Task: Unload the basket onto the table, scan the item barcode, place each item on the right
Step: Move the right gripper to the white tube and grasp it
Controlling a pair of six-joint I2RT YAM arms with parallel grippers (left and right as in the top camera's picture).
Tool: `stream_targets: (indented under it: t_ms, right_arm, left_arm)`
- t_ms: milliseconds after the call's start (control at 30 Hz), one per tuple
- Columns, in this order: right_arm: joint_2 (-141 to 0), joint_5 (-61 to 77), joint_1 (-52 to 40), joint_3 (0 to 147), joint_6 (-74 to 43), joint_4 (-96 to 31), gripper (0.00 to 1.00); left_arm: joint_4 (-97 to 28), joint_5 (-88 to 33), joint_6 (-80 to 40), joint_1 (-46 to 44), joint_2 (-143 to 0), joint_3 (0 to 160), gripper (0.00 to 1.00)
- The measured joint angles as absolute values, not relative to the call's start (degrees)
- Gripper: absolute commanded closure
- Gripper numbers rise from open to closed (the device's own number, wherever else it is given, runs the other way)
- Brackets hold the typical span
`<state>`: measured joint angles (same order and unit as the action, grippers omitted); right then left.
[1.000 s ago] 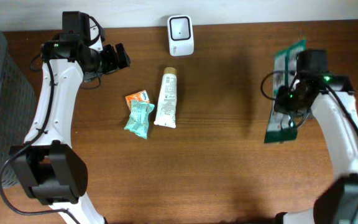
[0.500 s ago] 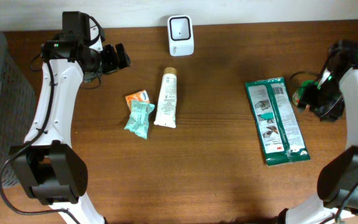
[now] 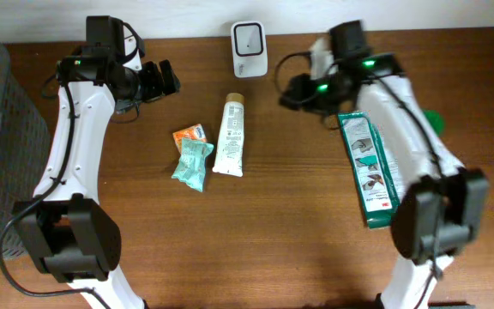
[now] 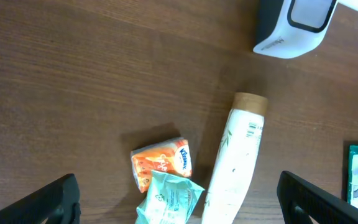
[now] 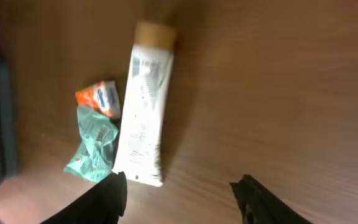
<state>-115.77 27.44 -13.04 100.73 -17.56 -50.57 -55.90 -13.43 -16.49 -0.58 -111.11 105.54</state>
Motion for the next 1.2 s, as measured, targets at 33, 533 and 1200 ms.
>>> stream_targets:
  t_ms: [33, 533, 1200]
  right_arm:
    - [-117.95, 28.49, -14.37, 100.33, -18.15, -49.12, 0.45]
    - [-132.94, 36.32, -22.87, 99.44, -22.55, -34.54, 0.63]
    - [-131.04, 27.83, -26.04, 103.70, -4.99, -58.33, 0.96]
  left_arm:
    - [-56.01, -13.43, -16.49, -0.58, -111.11, 105.54, 0.01]
    - [-55.94, -13.43, -16.49, -0.58, -111.11, 105.54, 0.01]
    - [-55.07, -14.63, -16.49, -3.66, -111.35, 105.54, 0.16]
